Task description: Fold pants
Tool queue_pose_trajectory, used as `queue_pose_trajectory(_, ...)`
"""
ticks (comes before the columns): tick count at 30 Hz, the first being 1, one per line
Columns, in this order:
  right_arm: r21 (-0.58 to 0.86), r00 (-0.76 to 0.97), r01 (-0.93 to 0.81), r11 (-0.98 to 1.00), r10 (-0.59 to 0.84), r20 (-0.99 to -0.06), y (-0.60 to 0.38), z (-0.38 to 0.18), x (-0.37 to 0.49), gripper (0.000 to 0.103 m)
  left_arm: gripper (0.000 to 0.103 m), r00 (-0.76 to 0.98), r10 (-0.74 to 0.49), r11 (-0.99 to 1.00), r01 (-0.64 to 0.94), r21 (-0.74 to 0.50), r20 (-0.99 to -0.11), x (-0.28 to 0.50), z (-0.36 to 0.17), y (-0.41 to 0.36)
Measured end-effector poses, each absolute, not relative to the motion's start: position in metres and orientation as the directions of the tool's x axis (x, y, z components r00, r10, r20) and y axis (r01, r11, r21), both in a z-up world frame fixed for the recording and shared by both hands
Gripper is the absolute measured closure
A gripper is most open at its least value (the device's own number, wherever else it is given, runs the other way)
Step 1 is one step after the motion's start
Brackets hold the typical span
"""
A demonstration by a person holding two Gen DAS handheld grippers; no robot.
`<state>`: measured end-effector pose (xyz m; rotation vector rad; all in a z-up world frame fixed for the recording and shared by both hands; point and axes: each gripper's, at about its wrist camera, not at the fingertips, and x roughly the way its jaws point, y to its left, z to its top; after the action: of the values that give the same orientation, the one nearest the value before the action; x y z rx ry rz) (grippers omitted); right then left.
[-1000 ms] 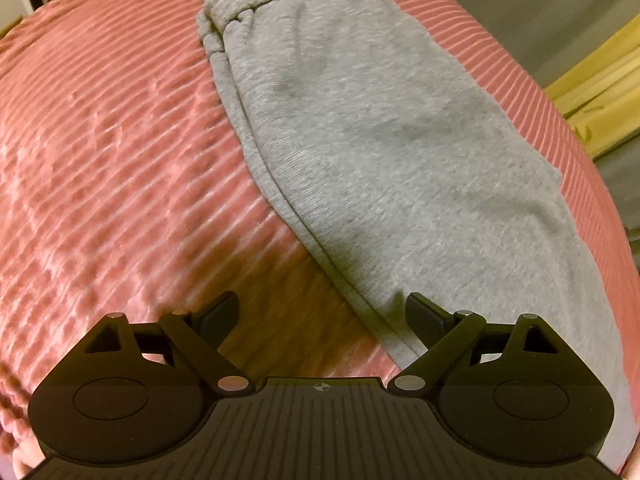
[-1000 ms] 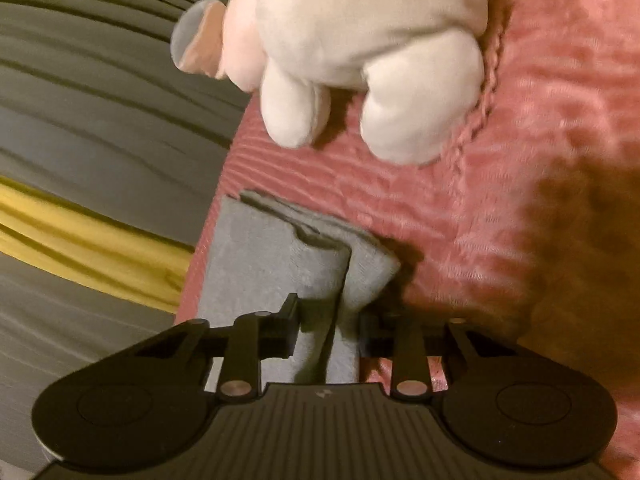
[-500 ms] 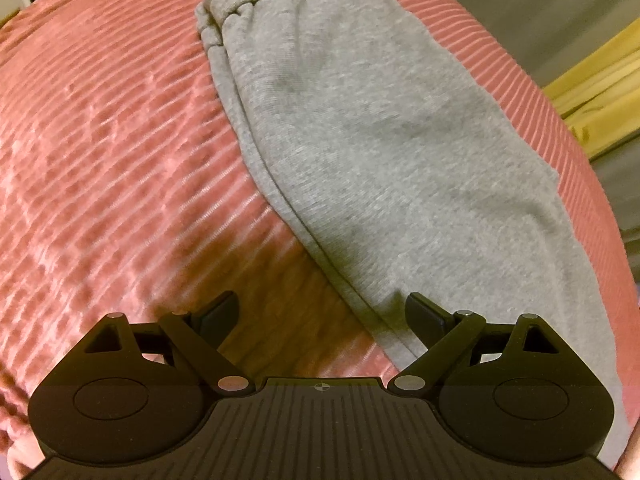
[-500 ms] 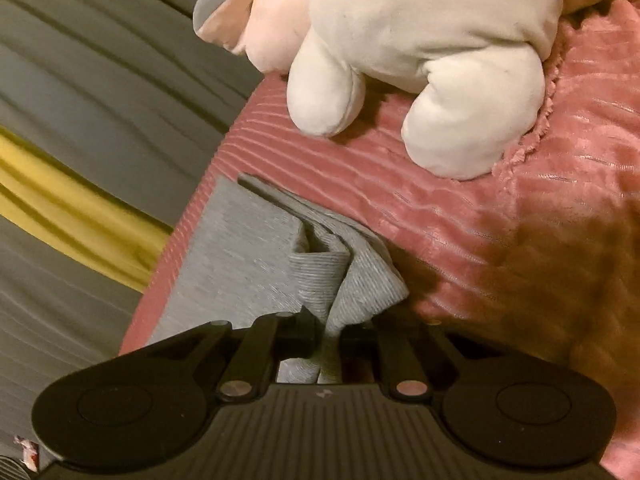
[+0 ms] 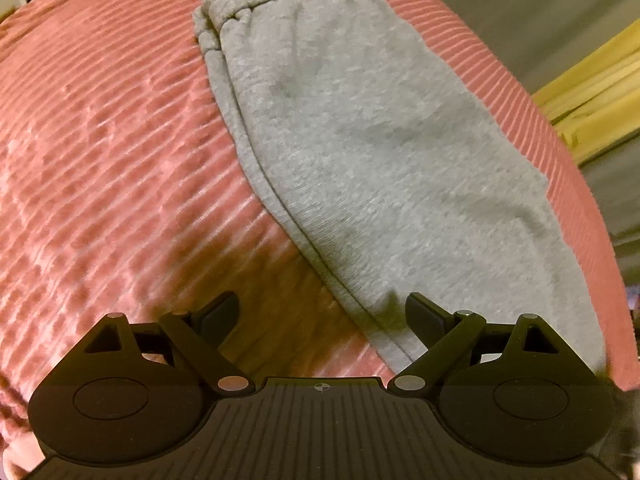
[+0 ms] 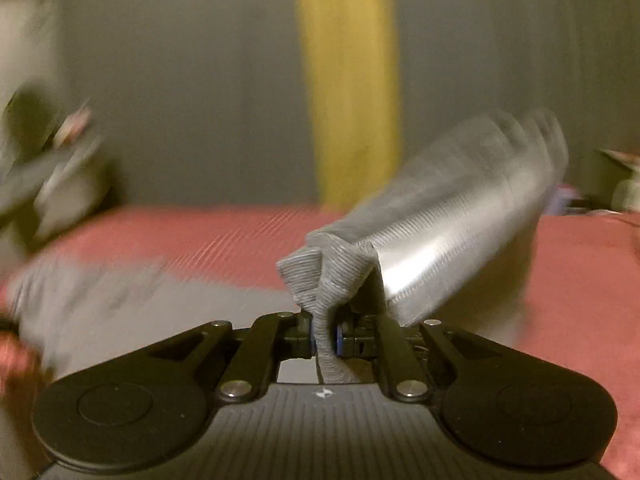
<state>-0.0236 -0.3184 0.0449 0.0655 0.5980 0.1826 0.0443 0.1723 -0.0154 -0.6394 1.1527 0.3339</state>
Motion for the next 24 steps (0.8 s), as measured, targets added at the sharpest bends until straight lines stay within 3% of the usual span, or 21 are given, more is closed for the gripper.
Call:
queue_pose_trajectory(5, 0.118, 0.582, -0.251, 0.961, 0.247, -0.775, -0.252, -0.038, -0.005, 0.092, 0.009, 0.406, -0.102, 0.772, -0.543, -0.329, -0.908, 0.042, -0.015, 0.175)
queue_pose_trajectory(8, 0.071, 0.613, -0.262, 0.963, 0.222, -0.758, -0.246, -0.026, -0.011, 0.092, 0.009, 0.387, -0.11, 0.79, -0.525, -0.317, -0.915, 0.047, -0.016, 0.171)
queue_pose_trajectory(16, 0.272, 0.685, -0.192, 0.943, 0.327, -0.65, -0.27, 0.001, -0.034, 0.09, 0.008, 0.487, -0.131, 0.92, -0.266, -0.289, -0.864, 0.053, 0.006, 0.125)
queue_pose_trajectory(19, 0.238, 0.586, -0.24, 0.941, 0.336, -0.737, -0.258, -0.011, -0.034, 0.068, 0.008, 0.509, -0.156, 0.929, -0.214, -0.3, -0.847, 0.058, 0.009, 0.11)
queue_pose_trajectory(21, 0.296, 0.536, -0.223, 0.929, 0.371, -0.758, -0.265, -0.015, -0.037, 0.06, 0.008, 0.503, -0.187, 0.934, -0.175, -0.312, -0.844, 0.061, 0.009, 0.099)
queue_pose_trajectory(23, 0.394, 0.561, -0.173, 0.903, 0.419, -0.714, -0.286, -0.007, -0.042, 0.025, 0.008, 0.507, -0.188, 0.95, -0.125, -0.287, -0.841, 0.063, 0.01, 0.084)
queue_pose_trajectory(24, 0.437, 0.604, -0.122, 0.891, 0.416, -0.68, -0.302, 0.001, -0.047, 0.018, 0.008, 0.514, -0.183, 0.957, -0.102, -0.271, -0.838, 0.063, 0.011, 0.076)
